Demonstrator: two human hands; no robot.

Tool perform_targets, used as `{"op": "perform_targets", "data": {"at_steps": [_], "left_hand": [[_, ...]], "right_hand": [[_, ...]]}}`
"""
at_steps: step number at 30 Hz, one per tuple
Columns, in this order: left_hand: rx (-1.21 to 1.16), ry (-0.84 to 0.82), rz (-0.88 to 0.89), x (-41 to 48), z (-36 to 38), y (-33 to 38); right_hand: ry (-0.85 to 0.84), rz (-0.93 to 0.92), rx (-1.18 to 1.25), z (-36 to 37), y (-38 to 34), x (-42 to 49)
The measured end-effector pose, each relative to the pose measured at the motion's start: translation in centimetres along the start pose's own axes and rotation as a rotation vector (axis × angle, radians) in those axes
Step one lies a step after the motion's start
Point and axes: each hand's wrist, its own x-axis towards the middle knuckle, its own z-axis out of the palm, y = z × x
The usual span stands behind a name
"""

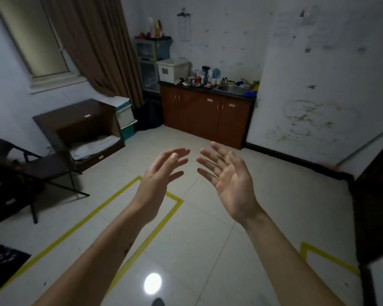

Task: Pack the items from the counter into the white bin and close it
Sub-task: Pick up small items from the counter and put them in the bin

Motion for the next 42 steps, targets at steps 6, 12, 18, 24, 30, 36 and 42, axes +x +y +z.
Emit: {"op": "perform_targets", "data": {"at_steps": [6, 12, 18, 24, 30, 36, 42], "left_hand": [[-0.018, 0.001, -0.021, 7.0, -4.4, -3.1], [-0.085, 0.004, -0.063, 16.9, -10.3, -6.0], [-0.115, -0.01, -0.06, 26.7, -16.5, -6.8], [-0.127, -0.041, -0.092, 33.0, -19.4, -8.0], [-0.172, -0.036, -0.082, 40.3, -21.0, -9.6], [-0.119, -0.005, -0.088, 49.6, -21.0, -13.7], [-0.162, 0.041, -0.147, 60.1, -20.2, -17.2]], "right_hand": [[0.021, 0.089, -0.043, 0.5, 3.3, 7.5], [0.06, 0.156, -0.036, 1.9, 6.6, 18.4], [0.092, 0.149, -0.004, 4.6, 8.5, 29.1], [0.079, 0.115, 0.008, 5.2, 10.3, 35.7], [0.096, 0.091, 0.033, 3.1, 11.5, 42.5], [0.109, 0.103, 0.012, -1.6, 14.2, 51.4], [0.094, 0.113, 0.036, -7.5, 15.6, 61.9]]}}
